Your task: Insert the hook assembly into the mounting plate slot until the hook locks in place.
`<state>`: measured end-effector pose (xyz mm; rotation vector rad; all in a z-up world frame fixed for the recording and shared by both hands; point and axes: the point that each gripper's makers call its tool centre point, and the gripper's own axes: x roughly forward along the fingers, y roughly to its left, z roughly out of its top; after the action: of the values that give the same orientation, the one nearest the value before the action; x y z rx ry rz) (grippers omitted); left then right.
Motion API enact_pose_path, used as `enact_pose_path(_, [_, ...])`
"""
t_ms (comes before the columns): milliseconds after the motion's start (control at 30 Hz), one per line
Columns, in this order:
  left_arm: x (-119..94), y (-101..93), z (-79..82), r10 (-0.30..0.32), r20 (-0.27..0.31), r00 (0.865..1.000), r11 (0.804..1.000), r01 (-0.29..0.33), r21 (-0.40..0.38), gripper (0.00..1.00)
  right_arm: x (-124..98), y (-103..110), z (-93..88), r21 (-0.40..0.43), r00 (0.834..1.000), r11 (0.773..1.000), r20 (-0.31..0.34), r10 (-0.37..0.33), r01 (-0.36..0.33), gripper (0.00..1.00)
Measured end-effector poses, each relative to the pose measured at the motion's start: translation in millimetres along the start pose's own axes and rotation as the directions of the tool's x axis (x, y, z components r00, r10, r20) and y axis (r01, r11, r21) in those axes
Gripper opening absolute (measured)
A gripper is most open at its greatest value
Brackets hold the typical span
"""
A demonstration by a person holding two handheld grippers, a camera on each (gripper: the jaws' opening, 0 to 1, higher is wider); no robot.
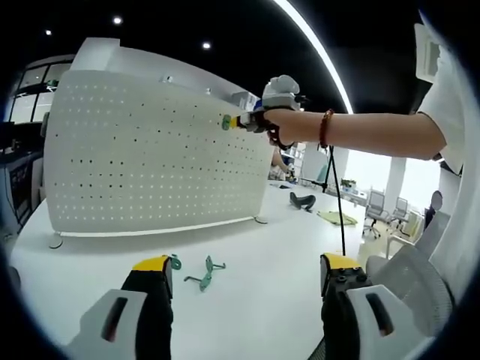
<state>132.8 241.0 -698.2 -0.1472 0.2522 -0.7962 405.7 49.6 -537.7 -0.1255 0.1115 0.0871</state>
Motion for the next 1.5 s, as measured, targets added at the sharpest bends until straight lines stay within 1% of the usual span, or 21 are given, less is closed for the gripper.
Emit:
enact_pose_path(67, [0.2,0.0,0.3,-0.001,-0.001,1.0,1.0,0.001,0.0,0.83,0.6,1.0,-0.1,-0.004,1.0,1.0,0.001,0.003,-0.003,0.01])
enact_pose_path(133, [0.2,0.0,0.1,-0.001,-0.003,1.0,1.0,0.001,0.001,0.83,1.7,2.4,-2.6,-0.005,1.0,1.0,-0.014,0.012,-0.012,0.02])
enact_pose_path(200, [-0.2,0.5,0.2,0.0,-0.001,1.0,1.0,0.0,0.002,0.83,1.6,2.4,-1.3,0.001,1.0,1.0,-0.011,0.014,-0.014,0.02])
enact_pose_path(267, [-0.6,0.8,0.0,0.002,0.0,1.0,1.0,-0.002,-0.001,0.83,2.4,2.7,-0.9,0.001,1.0,1.0,-0.007,0.018,-0.018,0.03])
enact_pose_path(333, [-1.1,1.3,-0.5,0.004,-0.002,1.0,1.0,-0.004,0.001,0.83,3.1,5.0,4.0,0.003,0.999,1.0,0.017,0.028,-0.028,0.09])
enact_pose_path(367, [-1.1,1.4,-0.6,0.004,-0.002,1.0,1.0,-0.004,0.0,0.83,3.0,6.4,5.5,-0.002,0.999,1.0,0.019,0.031,-0.031,0.1])
enact_pose_path(433, [-1.0,1.4,-0.4,0.004,-0.001,1.0,1.0,-0.004,-0.001,0.83,2.3,7.1,10.5,-0.026,0.999,0.999,0.035,0.022,-0.021,0.1])
enact_pose_path(533, [-1.0,1.3,0.0,0.005,-0.002,1.0,1.0,-0.005,0.001,0.83,3.0,8.0,11.0,-0.028,0.999,0.999,0.036,0.024,-0.023,0.1])
enact_pose_path(600, [-1.0,1.2,0.4,0.004,-0.001,1.0,1.0,-0.004,0.001,0.83,3.2,8.6,6.5,-0.026,0.999,0.999,0.017,0.027,-0.027,0.12])
enact_pose_path(667, [-1.3,1.6,0.3,0.006,-0.004,1.0,1.0,-0.006,0.005,0.83,2.1,8.0,3.8,-0.021,0.999,0.999,0.013,0.029,-0.029,0.12])
enact_pose_path(833, [-0.2,0.3,0.8,0.002,-0.011,1.0,1.0,-0.002,0.01,0.83,-0.9,9.2,-2.2,-0.011,0.999,0.999,-0.006,0.048,-0.048,0.16])
enact_pose_path(933, [0.5,-1.3,2.4,-0.003,-0.012,1.0,1.0,0.003,0.017,0.83,-4.5,6.9,-5.3,0.004,0.999,0.999,-0.011,0.048,-0.048,0.17])
enact_pose_path(1233, [3.8,-4.2,4.3,-0.01,-0.02,1.0,1.0,0.011,0.027,0.82,-23.1,6.0,-16.7,0.01,0.998,0.998,-0.013,0.057,-0.057,0.17])
enact_pose_path(1500, [0.5,-9.8,5.5,-0.008,-0.025,1.0,0.999,0.009,0.038,0.82,-38.8,16.3,-35.5,0.031,0.996,0.996,-0.031,0.088,-0.087,0.17])
